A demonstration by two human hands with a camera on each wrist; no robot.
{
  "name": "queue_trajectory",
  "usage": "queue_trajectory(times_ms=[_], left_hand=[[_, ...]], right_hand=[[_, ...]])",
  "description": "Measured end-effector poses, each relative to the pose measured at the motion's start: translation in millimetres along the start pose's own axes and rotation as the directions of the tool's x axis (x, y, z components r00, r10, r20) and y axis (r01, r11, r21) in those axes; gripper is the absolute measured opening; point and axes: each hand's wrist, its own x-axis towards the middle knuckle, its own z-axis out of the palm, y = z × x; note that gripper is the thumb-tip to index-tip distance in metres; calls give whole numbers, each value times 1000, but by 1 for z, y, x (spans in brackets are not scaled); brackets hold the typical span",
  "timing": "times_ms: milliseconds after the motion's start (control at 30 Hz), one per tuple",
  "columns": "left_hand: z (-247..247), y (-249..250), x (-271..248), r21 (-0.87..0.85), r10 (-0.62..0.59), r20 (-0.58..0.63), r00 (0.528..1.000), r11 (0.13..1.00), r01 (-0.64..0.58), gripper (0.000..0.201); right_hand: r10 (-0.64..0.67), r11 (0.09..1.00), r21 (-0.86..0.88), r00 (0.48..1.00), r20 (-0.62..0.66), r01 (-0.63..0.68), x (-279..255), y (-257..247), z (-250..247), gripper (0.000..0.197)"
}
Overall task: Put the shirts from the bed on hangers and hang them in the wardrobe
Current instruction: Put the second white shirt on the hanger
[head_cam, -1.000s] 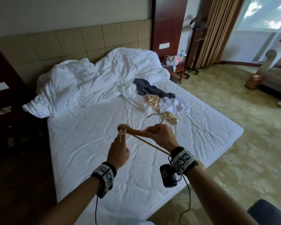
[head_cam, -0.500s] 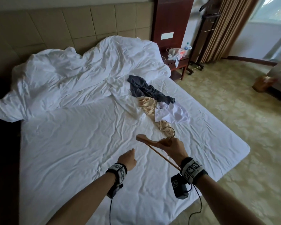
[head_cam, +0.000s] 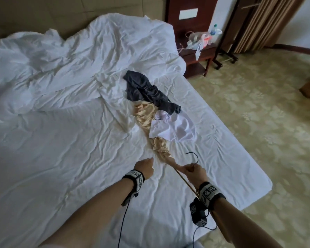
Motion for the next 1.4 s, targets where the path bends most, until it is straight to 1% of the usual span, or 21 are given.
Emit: queue_trajectory(times_ms=[33, 67, 100, 133, 267, 367, 433, 567, 633, 733, 867, 933, 1000, 1067, 1167, 1200, 1267, 1333, 1400], left_hand=[[-2, 22, 17, 3, 3, 12, 1000, 1000, -3, 39], [-3, 42, 36, 17, 9, 20, 1000, 1000, -9, 40], [-4, 62, 50, 24, 9, 35, 999, 1000, -10, 39], [-4, 81, 65, 32, 17, 44, 999, 999, -18, 38], [11, 141, 128, 115, 68, 77, 995, 990, -77, 35], [17, 166, 167, 164, 58, 117, 991, 983, -77, 34], [21, 173, 191, 191, 64, 136, 989, 977, -90, 40], [36, 166, 244, 258, 70, 156, 985, 960, -109, 41], [42, 158, 265, 294, 53, 176, 983, 950, -104, 42], [50, 148, 295, 327, 55, 191, 980, 938, -117, 43], [55, 135, 329, 254, -8, 216, 976, 966, -49, 49], [61, 129, 342, 220, -8, 216, 976, 975, -40, 52], [69, 123, 354, 196, 1, 221, 975, 980, -45, 61], [72, 117, 363, 164, -20, 250, 968, 986, -22, 72], [78, 109, 370, 117, -21, 280, 960, 993, -12, 82], [80, 107, 370, 96, -11, 266, 964, 995, -15, 83], [82, 102, 374, 66, 21, 166, 986, 997, -33, 79], [82, 100, 381, 82, 33, 49, 998, 996, -37, 66], [77, 101, 387, 163, 37, -12, 999, 986, -35, 45]], right_hand=[[13, 1000, 10, 1000, 3, -13, 15, 6, -20, 64], [27, 1000, 1, 1000, -2, -27, 30, 11, -38, 69], [48, 999, -15, 999, -4, -48, 48, 18, -54, 72], [57, 998, -40, 998, -2, -57, 67, 26, -69, 71], [56, 970, -234, 998, -13, -57, 142, 47, -115, 46], [60, 936, -347, 998, 6, -54, 186, 45, -128, 42], [69, 920, -389, 997, 24, -54, 211, 43, -128, 39], [110, 885, -462, 990, 89, -56, 248, 48, -117, 29], [121, 865, -498, 988, 95, -58, 264, 50, -116, 22], [124, 855, -515, 988, 89, -60, 287, 52, -121, 22], [89, 817, -575, 995, 50, -44, 311, 45, -117, 17], [64, 802, -596, 997, 46, -24, 320, 39, -110, 17], [44, 796, -606, 998, 55, -2, 329, 33, -104, 16], [35, 798, -603, 997, 64, 11, 338, 30, -103, 15], [43, 805, -593, 997, 62, 2, 347, 32, -111, 16], [51, 807, -591, 997, 60, -5, 348, 35, -114, 17], [57, 809, -587, 997, 49, -17, 347, 39, -117, 19], [57, 810, -586, 998, 37, -24, 344, 43, -116, 21], [49, 809, -588, 998, 38, -17, 342, 46, -114, 21]])
